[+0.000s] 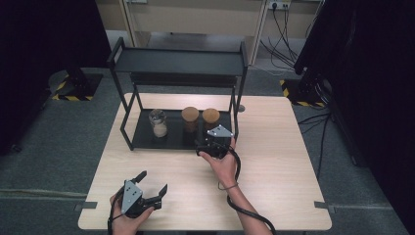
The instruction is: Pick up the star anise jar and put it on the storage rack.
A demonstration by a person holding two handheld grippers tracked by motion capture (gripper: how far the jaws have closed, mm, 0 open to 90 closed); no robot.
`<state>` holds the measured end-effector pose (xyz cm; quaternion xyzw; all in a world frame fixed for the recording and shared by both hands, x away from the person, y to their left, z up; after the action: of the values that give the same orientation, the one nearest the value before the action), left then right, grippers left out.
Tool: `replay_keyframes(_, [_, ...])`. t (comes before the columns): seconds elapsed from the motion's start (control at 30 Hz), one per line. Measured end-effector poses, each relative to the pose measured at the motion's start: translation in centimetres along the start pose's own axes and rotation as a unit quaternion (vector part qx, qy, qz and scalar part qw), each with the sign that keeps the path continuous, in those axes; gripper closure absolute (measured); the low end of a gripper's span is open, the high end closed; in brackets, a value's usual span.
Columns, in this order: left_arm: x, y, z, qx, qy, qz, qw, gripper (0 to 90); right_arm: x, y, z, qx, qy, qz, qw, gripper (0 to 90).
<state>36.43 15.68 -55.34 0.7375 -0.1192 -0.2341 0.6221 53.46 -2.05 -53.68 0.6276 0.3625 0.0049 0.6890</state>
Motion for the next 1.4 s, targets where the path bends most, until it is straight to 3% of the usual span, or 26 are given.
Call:
replay_keyframes(0.8, [0.0, 0.0, 0.0, 0.0, 0.0, -0.001, 1.0, 10.1, -2.6, -1.8, -1.2, -0.015, 0.033, 0.002, 0.9994, 3.8])
replay_keyframes(1.4, [0.0, 0.0, 0.1, 0.001, 0.001, -0.001, 1.0, 10.2, -5.1, -2.6, -0.7, -0.002, 0.049, 0.01, 0.9987, 3.9])
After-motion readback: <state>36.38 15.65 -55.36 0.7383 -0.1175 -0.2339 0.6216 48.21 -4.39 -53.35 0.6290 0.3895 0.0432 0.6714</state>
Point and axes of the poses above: each handheld gripper's, and its own axes: x roughly forward along the jaws, y roughly out of its top, z roughly to its right, the point moved 10 cm from there along x, roughly forward along the jaws, and after that the axes turned 6 degrees about x, right-handed, at the moved point
